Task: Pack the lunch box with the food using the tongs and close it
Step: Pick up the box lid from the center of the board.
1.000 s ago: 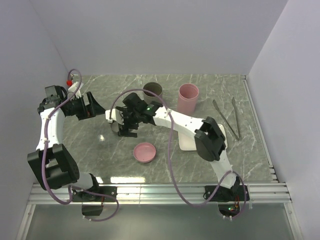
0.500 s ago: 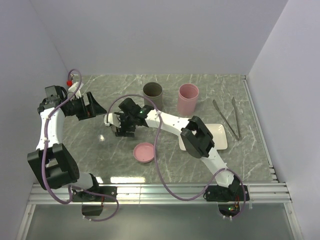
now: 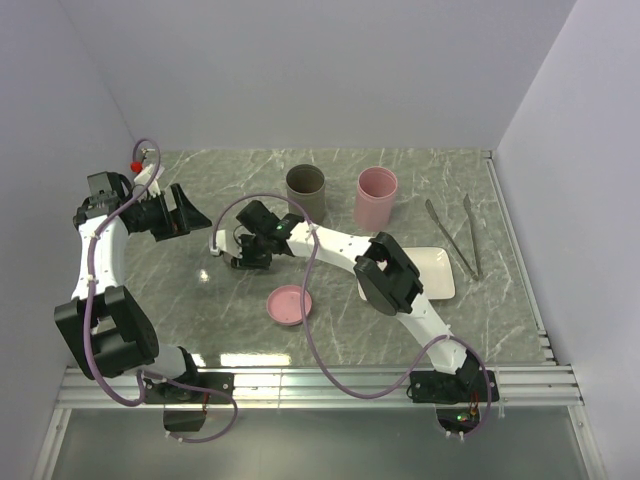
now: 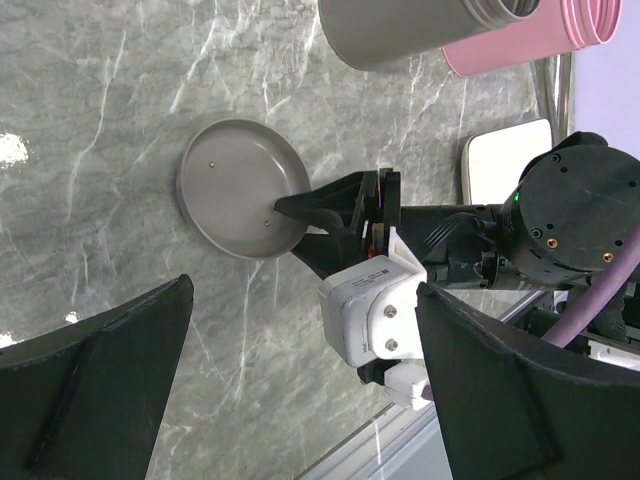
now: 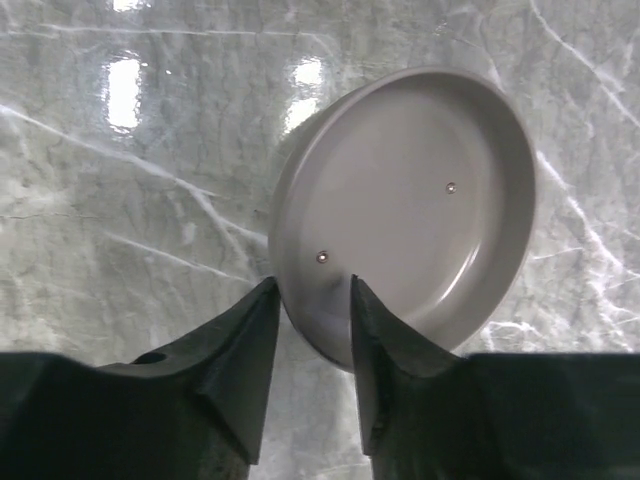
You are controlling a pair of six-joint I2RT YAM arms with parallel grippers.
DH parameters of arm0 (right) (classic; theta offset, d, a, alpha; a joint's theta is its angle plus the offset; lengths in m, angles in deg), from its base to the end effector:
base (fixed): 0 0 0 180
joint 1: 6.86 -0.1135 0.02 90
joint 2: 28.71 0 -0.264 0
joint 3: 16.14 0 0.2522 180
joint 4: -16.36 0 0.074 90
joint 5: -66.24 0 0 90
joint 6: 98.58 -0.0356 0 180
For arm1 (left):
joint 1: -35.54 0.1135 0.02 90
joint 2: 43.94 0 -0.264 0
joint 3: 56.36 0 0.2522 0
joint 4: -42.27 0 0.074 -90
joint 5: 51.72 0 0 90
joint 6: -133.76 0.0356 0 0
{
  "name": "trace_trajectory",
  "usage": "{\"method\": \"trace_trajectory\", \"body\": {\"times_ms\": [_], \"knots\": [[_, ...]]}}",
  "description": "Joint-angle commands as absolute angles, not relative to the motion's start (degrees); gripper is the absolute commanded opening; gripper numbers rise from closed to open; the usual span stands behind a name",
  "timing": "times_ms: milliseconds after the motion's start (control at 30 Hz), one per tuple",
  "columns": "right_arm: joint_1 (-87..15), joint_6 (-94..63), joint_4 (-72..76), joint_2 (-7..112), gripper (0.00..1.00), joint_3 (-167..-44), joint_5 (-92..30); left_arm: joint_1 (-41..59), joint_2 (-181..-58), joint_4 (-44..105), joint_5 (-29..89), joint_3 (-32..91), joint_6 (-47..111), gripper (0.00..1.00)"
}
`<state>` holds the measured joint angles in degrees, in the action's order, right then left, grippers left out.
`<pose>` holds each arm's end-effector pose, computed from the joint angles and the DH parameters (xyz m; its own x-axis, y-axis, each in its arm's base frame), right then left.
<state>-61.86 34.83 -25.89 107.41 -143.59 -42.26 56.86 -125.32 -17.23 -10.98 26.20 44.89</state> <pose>0.2933 0.4386 0.1748 0.2892 -0.7231 -0.6272 -0.9537 -0.1609 -0.2543 0.2740 0.0780 0.2970 -0.7900 -0.2945 -0.5378 0.1490 0.7586 -0.6343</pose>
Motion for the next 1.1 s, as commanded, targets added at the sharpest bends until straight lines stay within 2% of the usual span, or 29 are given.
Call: {"method": "trace_trajectory", "body": {"times_ms": [0,100,133,200,300,333,367,533,700,767,800,867,900,933,1000,1067], "knots": [[-62.32,33.69,-26.14,107.0,0.4,-145.92,-43.27,57.16,-125.15,-16.58,-12.7,28.15,46.4,0.99],[-62.41,33.6,-28.06,107.52,0.33,-147.14,-43.36,57.16,-125.15,-16.67,-12.96,28.5,46.66,0.99],[-62.41,33.69,-28.42,108.04,0.28,-147.41,-43.45,57.16,-125.06,-16.58,-13.05,28.68,46.66,1.0],[-62.41,33.87,-28.78,108.31,0.24,-147.41,-43.8,57.25,-124.97,-16.14,-13.31,28.77,46.4,0.99],[-62.49,33.69,-28.69,108.14,0.11,-146.97,-43.98,57.25,-125.06,-16.22,-13.93,29.29,46.48,0.99],[-62.49,33.08,-28.78,107.7,0.02,-146.88,-44.06,57.25,-124.97,-16.4,-14.1,29.56,46.66,0.99],[-62.41,32.64,-28.6,107.26,0.0,-146.62,-44.15,57.25,-124.89,-16.58,-14.28,29.65,46.83,0.99],[-62.41,27.64,-28.51,100.95,0.0,-146.71,-45.64,57.78,-122.78,-15.53,-16.39,29.12,46.67,0.99],[-61.35,20.08,-31.58,95.14,0.0,-152.5,-51.61,58.92,-114.44,-6.57,-17.8,27.98,44.38,0.99],[-59.16,13.15,-31.5,92.5,0.0,-155.04,-57.47,59.53,-110.06,0.42,-18.84,27.19,40.26,0.99],[-57.85,5.73,-30.02,91.54,0.0,-155.49,-60.47,60.41,-108.55,2.65,-23.81,26.58,39.72,0.99],[-53.37,-3.61,-25.38,88.02,0.0,-153.32,-68.55,60.59,-103.91,9.23,-28.41,23.16,36.83,0.96],[-51.79,-8.45,-17.17,86.53,0.0,-151.12,-75.46,60.59,-102.31,17.44,-30.08,21.58,35.25,0.95],[-50.55,-19.29,-12.56,83.38,0.0,-148.58,-77.97,60.5,-98.99,21.87,-32.28,18.17,30.36,0.95],[-47.39,-29.18,-3.17,79.34,0.0,-142.94,-82.53,60.5,-96.07,33.1,-32.39,15.42,25.68,0.95],[-44.06,-37.11,4.32,76.95,0.0,-137.94,-85.27,60.59,-92.99,37.71,-29.76,14.62,19.79,0.94]]}}
